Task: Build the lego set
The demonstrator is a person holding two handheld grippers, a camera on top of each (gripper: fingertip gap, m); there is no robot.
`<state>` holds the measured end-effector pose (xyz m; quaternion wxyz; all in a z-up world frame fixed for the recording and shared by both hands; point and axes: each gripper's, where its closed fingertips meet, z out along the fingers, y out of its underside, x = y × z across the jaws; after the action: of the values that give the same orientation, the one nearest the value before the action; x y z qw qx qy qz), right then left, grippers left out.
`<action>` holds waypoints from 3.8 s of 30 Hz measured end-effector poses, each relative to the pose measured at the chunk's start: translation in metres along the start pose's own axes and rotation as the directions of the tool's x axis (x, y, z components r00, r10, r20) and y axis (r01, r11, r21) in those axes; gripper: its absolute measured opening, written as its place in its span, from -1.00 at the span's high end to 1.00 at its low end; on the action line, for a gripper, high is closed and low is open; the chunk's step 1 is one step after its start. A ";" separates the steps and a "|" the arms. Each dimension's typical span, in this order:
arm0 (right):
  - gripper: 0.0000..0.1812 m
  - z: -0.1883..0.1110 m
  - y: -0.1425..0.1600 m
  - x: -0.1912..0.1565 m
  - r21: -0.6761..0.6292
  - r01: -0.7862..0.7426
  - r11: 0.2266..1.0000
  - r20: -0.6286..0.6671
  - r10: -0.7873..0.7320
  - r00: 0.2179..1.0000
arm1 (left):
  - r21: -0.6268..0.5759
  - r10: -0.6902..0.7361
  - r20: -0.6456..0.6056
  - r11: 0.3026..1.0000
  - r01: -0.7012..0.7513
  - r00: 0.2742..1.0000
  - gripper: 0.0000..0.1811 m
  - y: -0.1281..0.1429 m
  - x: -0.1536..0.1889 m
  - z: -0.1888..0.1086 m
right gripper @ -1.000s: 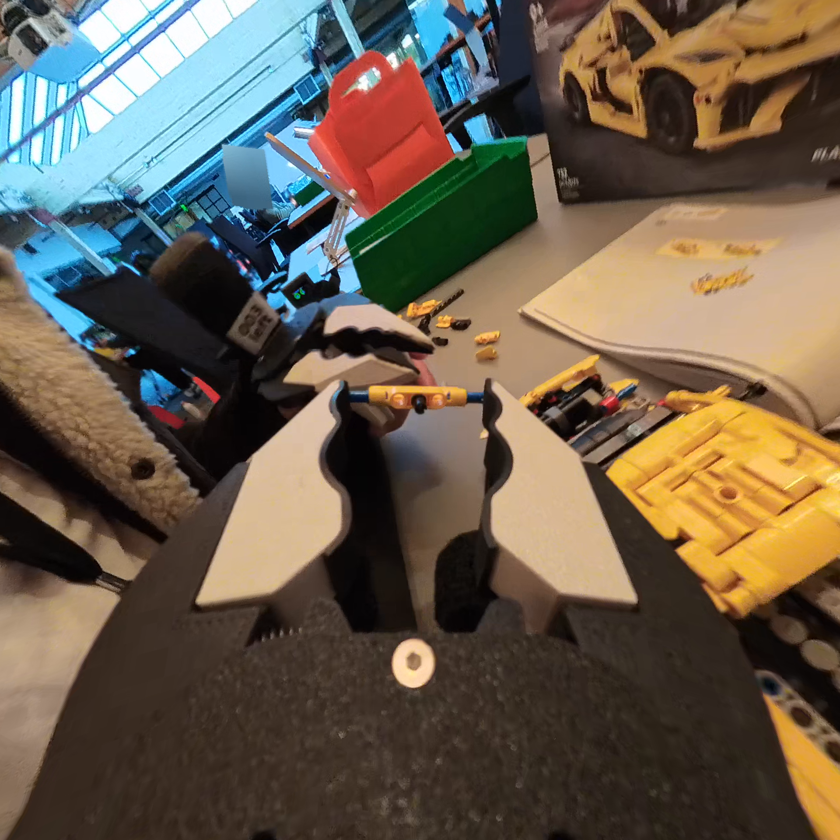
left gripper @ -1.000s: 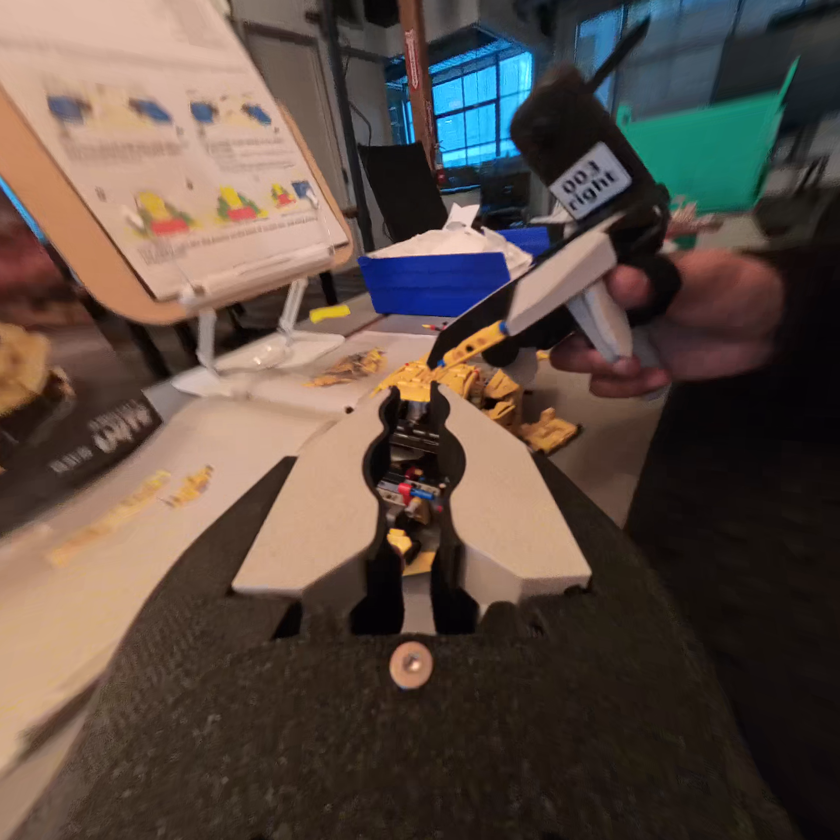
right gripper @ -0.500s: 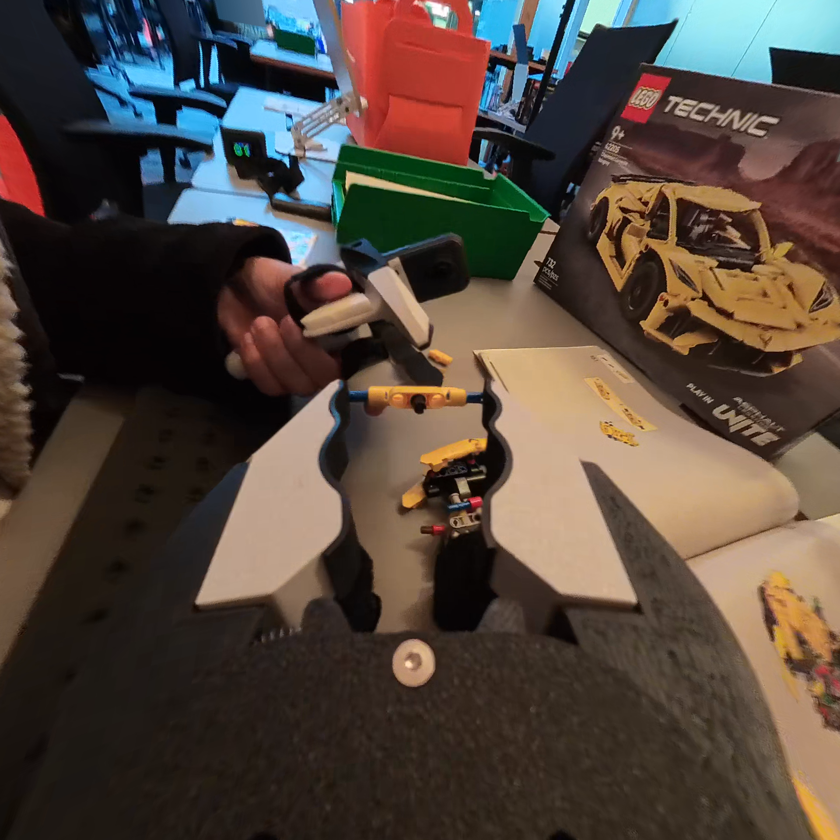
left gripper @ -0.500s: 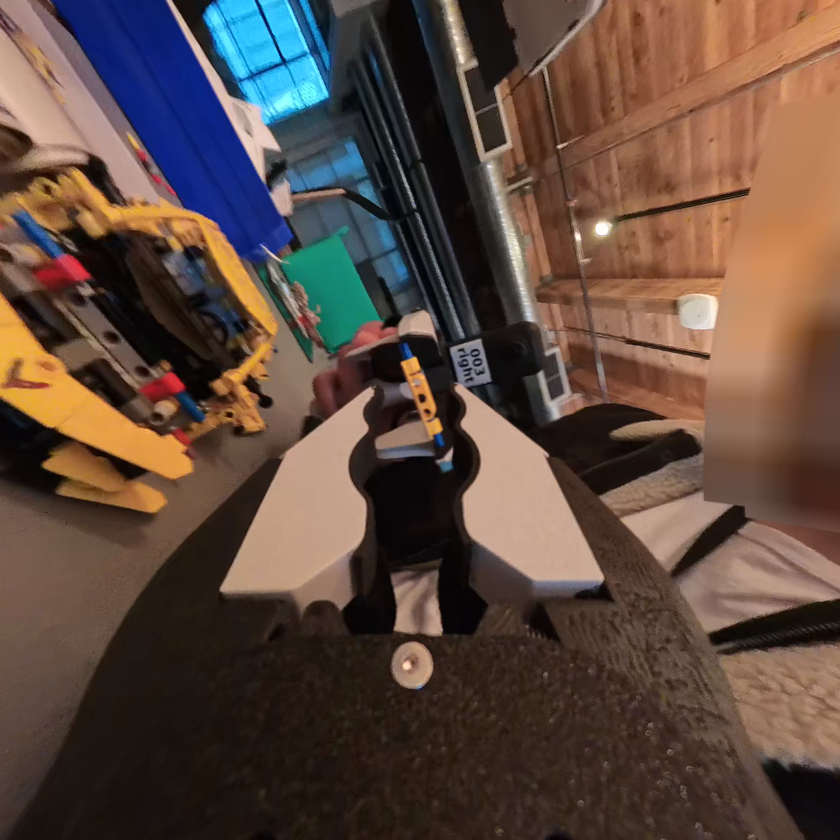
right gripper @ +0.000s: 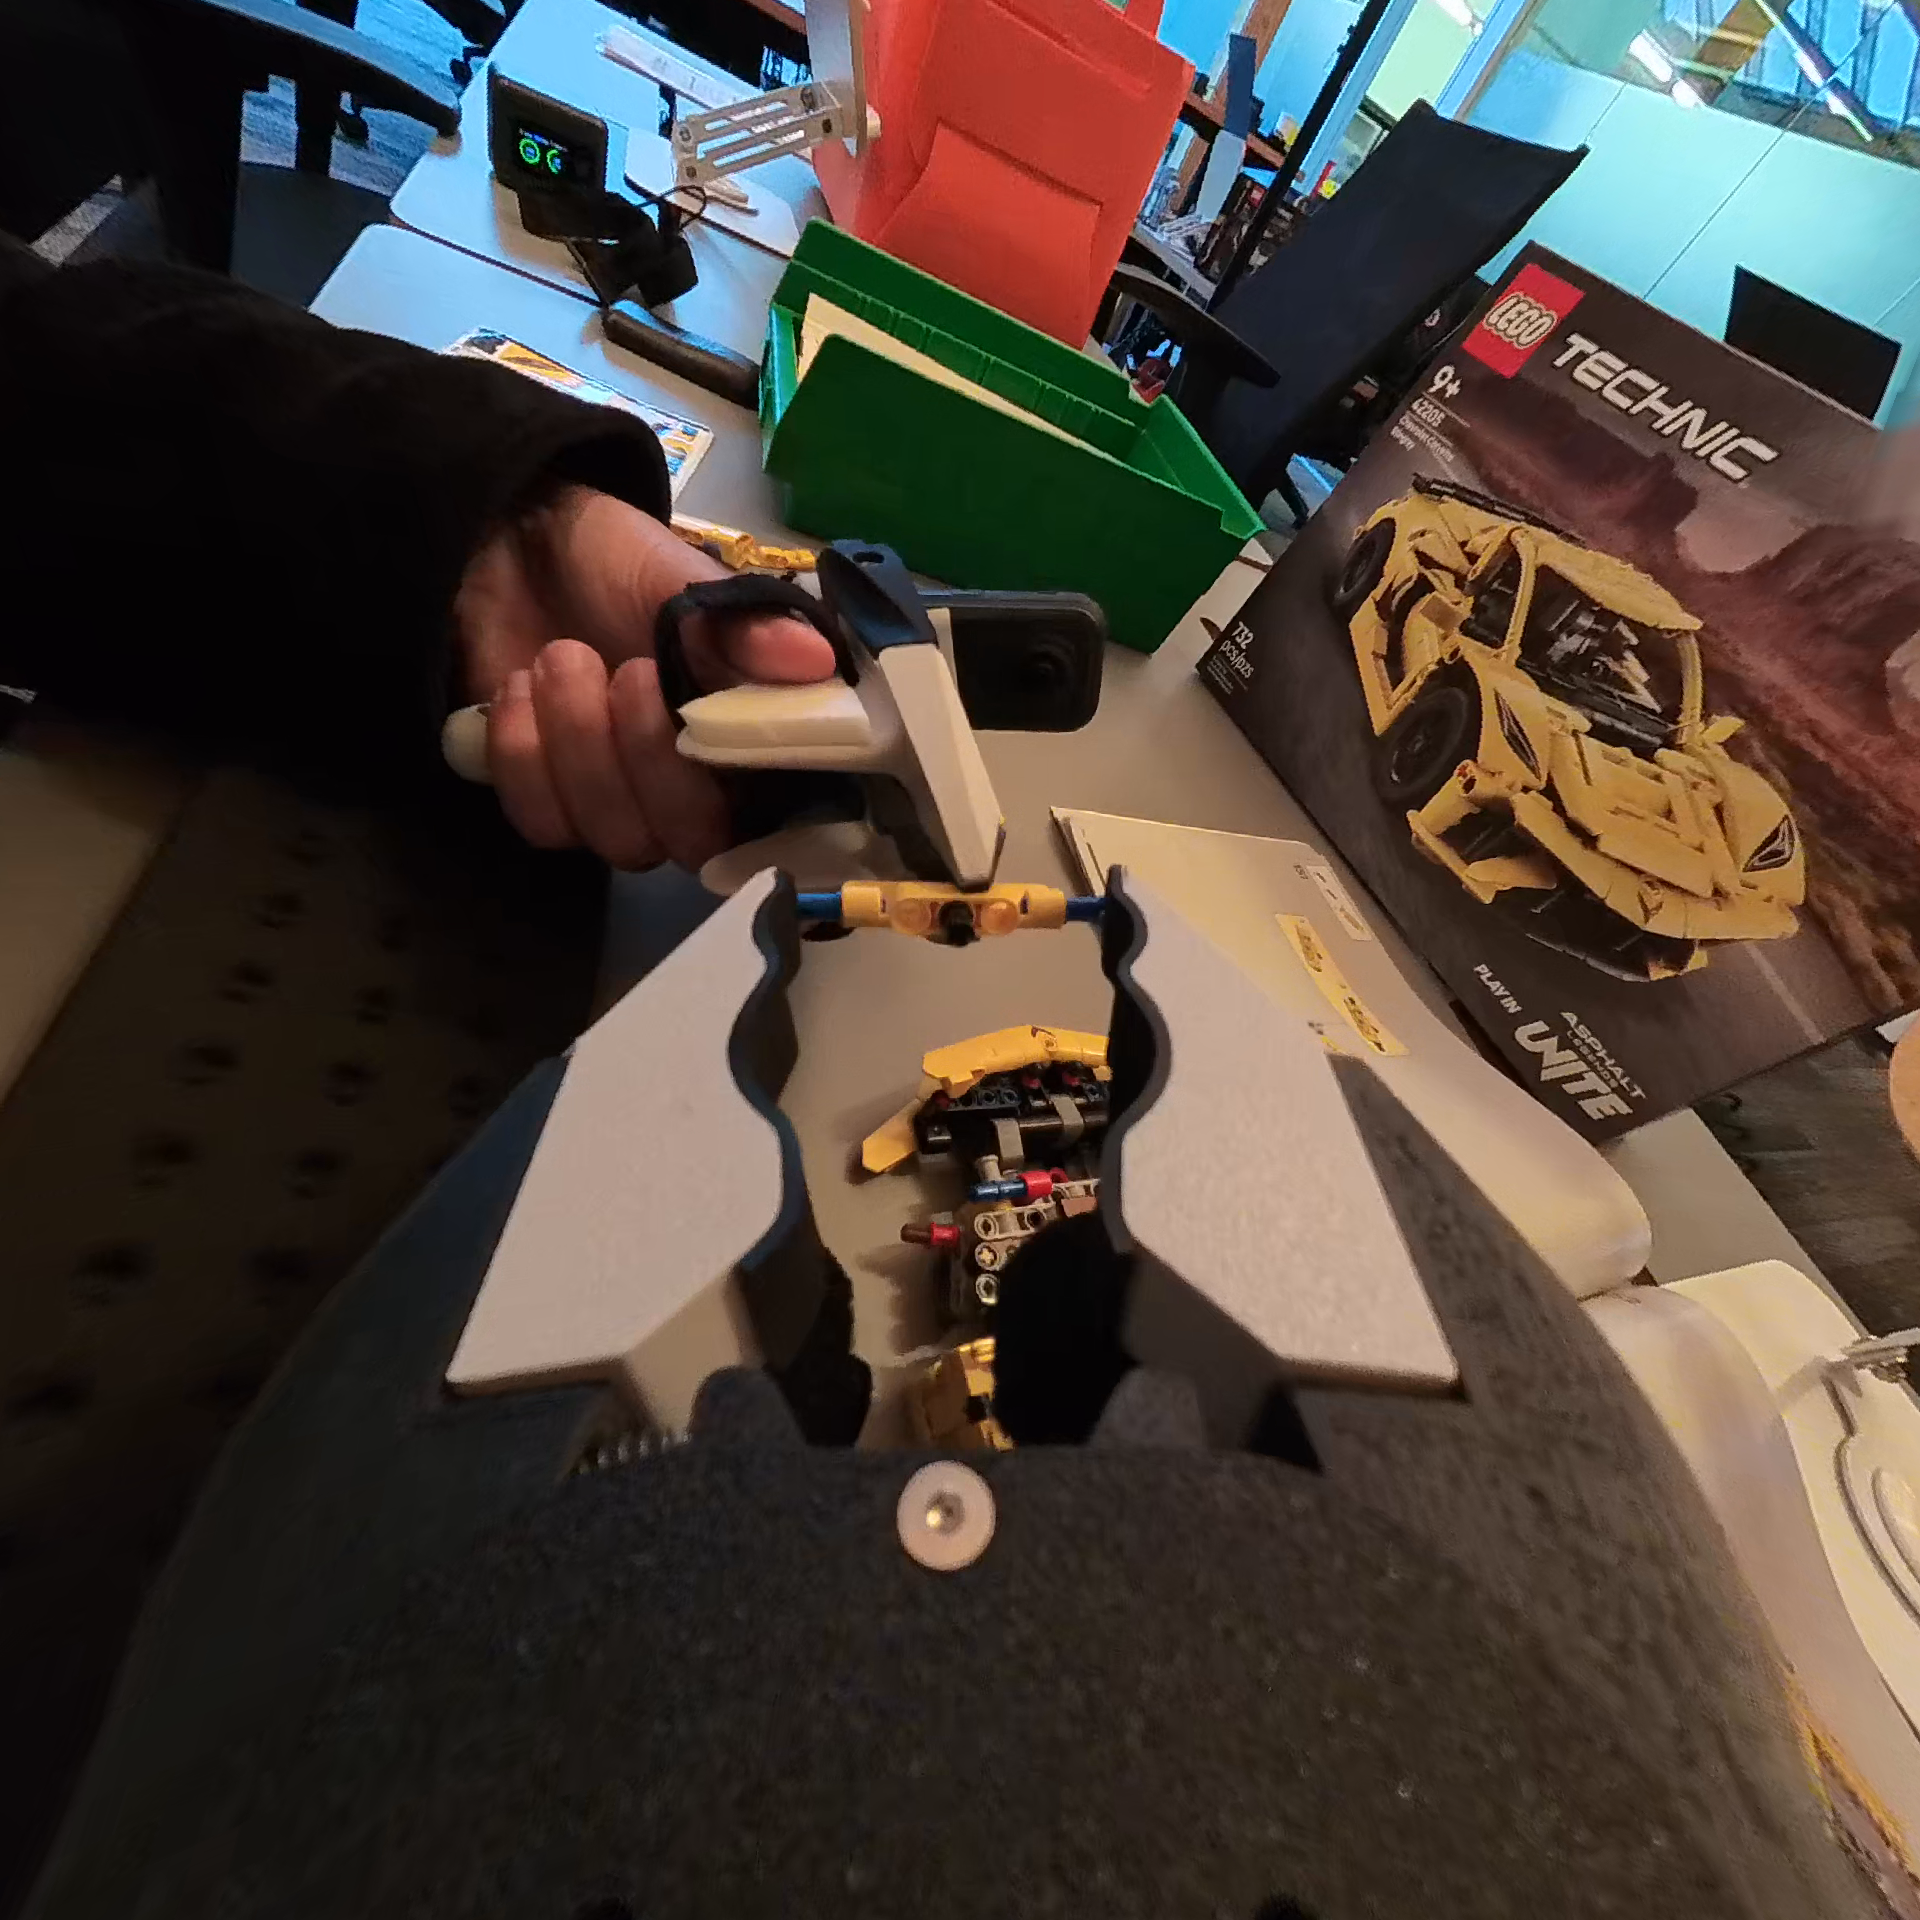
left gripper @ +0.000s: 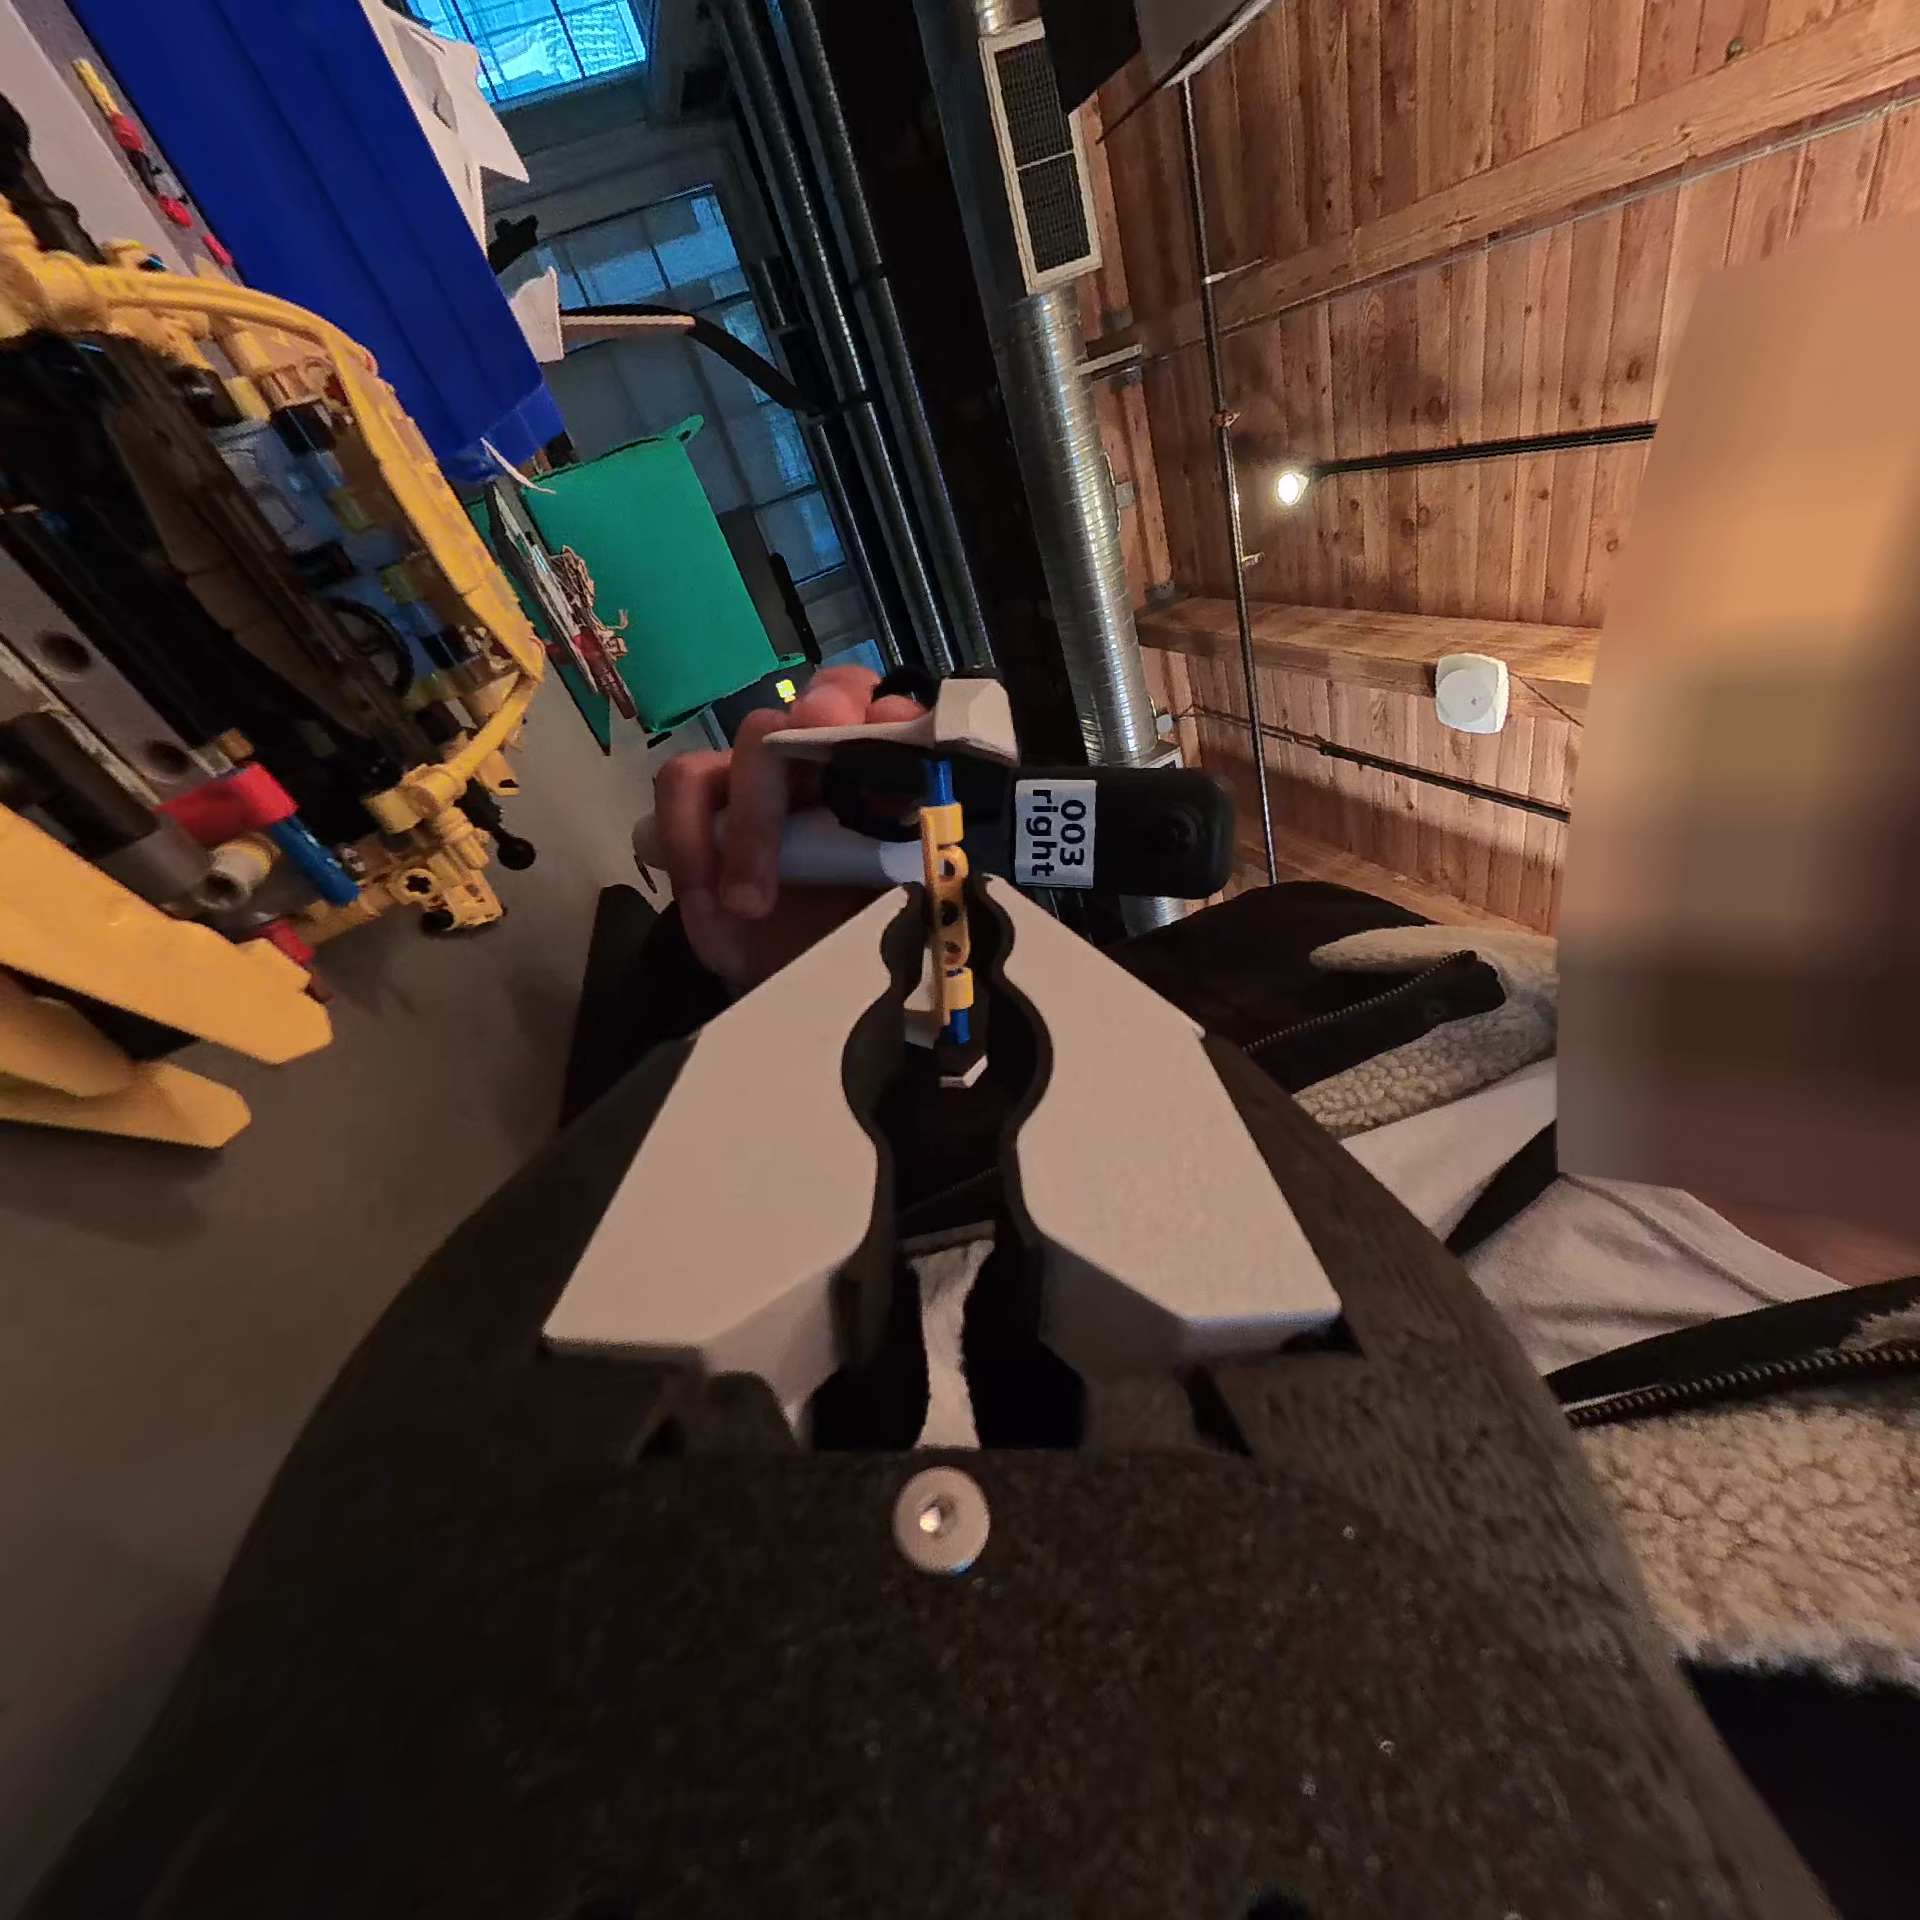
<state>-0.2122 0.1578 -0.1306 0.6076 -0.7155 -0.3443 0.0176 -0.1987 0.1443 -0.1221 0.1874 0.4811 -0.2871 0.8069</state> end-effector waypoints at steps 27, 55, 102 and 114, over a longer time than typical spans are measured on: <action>0.34 -0.117 0.163 -0.017 -0.540 -0.519 0.663 -0.167 0.520 0.838 | -0.005 0.235 0.144 0.971 -0.237 0.961 0.92 -0.009 -0.007 -0.008; 0.66 -0.102 0.143 -0.031 -0.513 -0.619 0.595 -0.072 0.689 0.722 | -0.010 0.239 0.146 0.971 -0.240 0.960 0.93 -0.008 -0.007 -0.007; 0.91 -0.092 0.143 -0.032 -0.464 -0.429 0.775 0.061 0.511 0.857 | -0.034 0.238 0.153 0.971 -0.236 0.959 0.93 -0.004 -0.009 -0.005; 0.57 -0.094 0.135 -0.032 -0.419 -0.377 0.826 0.145 0.471 0.870 | -0.035 0.239 0.152 0.971 -0.236 0.959 0.93 -0.004 -0.009 -0.005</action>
<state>-0.1315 0.0572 -0.2372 0.3924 -0.8697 -0.2438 0.1737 -0.1952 0.1499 -0.1310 0.0704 0.5030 -0.3630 0.7812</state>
